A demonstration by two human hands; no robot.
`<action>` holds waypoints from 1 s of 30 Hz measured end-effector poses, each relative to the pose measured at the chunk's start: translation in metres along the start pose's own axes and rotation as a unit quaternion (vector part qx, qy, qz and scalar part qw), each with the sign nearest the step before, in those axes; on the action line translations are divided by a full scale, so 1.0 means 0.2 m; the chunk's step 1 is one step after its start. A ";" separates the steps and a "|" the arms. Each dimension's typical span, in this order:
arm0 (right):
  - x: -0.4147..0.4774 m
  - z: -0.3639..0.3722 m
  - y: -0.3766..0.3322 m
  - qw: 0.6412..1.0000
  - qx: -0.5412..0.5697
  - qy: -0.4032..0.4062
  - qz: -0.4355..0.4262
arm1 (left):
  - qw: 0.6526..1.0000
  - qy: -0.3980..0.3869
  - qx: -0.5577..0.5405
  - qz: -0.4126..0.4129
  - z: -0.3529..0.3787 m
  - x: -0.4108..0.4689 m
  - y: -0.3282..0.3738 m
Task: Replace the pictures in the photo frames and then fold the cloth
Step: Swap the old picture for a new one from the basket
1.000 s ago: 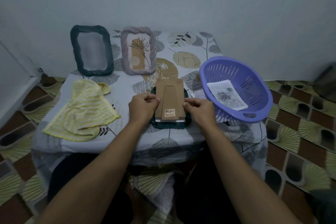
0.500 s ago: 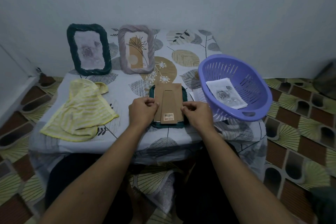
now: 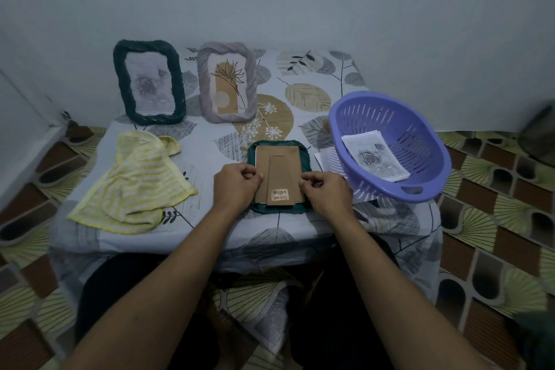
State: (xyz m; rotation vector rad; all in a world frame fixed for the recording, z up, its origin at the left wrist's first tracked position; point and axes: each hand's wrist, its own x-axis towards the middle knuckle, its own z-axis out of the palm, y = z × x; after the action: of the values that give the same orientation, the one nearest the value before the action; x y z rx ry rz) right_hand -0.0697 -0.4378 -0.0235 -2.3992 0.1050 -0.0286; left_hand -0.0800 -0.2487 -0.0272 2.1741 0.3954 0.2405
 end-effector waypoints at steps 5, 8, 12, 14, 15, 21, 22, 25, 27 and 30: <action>0.00 -0.01 -0.02 1.000 0.000 -0.013 0.009 | 1.000 -0.007 0.014 -0.005 0.00 0.00 0.00; 0.00 -0.01 -0.02 1.000 0.003 -0.019 0.011 | 1.000 -0.012 0.017 -0.013 -0.01 0.00 0.01; 0.00 0.00 -0.03 0.999 0.010 -0.027 0.017 | 0.999 -0.018 0.026 -0.014 0.00 0.02 0.02; 0.01 0.00 -0.03 0.999 -0.005 -0.030 0.016 | 0.998 -0.022 0.053 -0.013 0.01 0.04 0.01; 0.01 0.00 -0.04 0.999 -0.016 -0.035 0.017 | 0.996 -0.028 0.080 -0.019 0.01 0.05 0.02; 0.03 0.00 -0.07 0.994 -0.066 -0.081 0.025 | 0.986 -0.066 0.142 -0.061 0.01 0.09 0.05; 0.04 0.00 -0.07 0.994 -0.062 -0.083 0.027 | 0.986 -0.069 0.138 -0.063 0.02 0.09 0.06; 0.04 0.00 -0.06 0.995 -0.050 -0.087 0.028 | 0.988 -0.067 0.119 -0.070 0.03 0.10 0.06; 0.04 0.01 -0.05 0.995 -0.052 -0.087 0.025 | 0.988 -0.065 0.120 -0.070 0.04 0.10 0.06; 0.04 0.01 -0.04 0.995 -0.059 -0.082 0.015 | 0.987 -0.063 0.132 -0.066 0.04 0.11 0.05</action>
State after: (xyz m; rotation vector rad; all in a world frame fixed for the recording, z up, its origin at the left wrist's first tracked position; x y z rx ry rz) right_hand -0.0616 -0.4316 -0.0188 -2.5067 0.0668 0.1937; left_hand -0.0562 -0.2520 -0.0223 2.3949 0.5214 -0.0242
